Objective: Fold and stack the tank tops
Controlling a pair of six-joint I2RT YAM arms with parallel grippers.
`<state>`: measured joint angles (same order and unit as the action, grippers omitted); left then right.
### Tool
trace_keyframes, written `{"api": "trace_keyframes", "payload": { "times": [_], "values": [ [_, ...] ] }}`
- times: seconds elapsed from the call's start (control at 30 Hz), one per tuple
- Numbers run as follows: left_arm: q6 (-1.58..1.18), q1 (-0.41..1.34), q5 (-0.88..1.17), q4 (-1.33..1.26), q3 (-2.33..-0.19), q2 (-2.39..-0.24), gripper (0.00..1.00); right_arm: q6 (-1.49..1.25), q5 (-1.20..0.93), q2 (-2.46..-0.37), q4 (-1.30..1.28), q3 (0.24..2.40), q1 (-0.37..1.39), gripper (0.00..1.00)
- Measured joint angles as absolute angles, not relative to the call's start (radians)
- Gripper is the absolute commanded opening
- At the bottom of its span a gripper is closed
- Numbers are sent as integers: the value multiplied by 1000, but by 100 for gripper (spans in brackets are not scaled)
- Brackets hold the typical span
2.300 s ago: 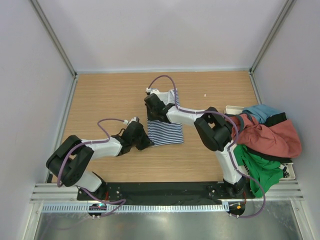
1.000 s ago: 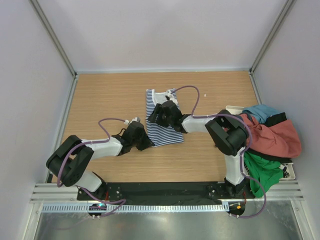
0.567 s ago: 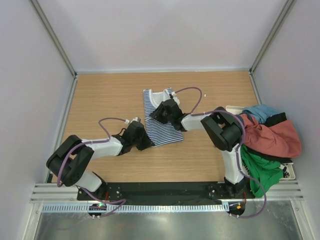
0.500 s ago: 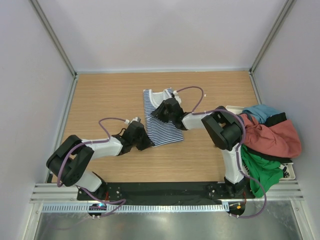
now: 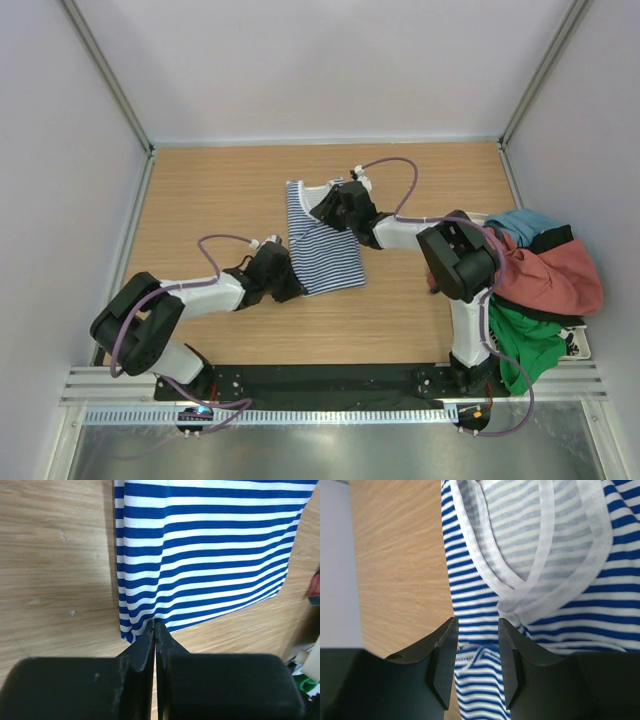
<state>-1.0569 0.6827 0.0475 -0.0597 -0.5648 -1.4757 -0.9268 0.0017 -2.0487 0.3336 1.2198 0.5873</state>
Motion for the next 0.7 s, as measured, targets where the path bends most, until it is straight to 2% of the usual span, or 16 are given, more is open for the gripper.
{"api": "trace_keyframes", "payload": {
  "times": [0.17, 0.33, 0.47, 0.5, 0.6, 0.7],
  "values": [
    [-1010, 686, 17, 97, -612, -1444, 6, -841, 21, -1907, 237, 1138, 600, 43],
    [-955, 687, -52, 273, -706, -1394, 18, -748, 98, -1772, 123, 1089, 668, 48],
    [-904, 686, -125, 365, -803, -1372, 30, -705, 156, -1708, 52, 1013, 750, 44],
    [-894, 685, -145, 384, -824, -1371, 37, -698, 163, -1698, 37, 987, 768, 43],
    [-854, 673, -200, 419, -870, -1371, 48, -681, 181, -1678, -16, 915, 802, 40],
    [-815, 652, -253, 435, -892, -1382, 53, -666, 205, -1670, -77, 875, 812, 39]
  ]
}}
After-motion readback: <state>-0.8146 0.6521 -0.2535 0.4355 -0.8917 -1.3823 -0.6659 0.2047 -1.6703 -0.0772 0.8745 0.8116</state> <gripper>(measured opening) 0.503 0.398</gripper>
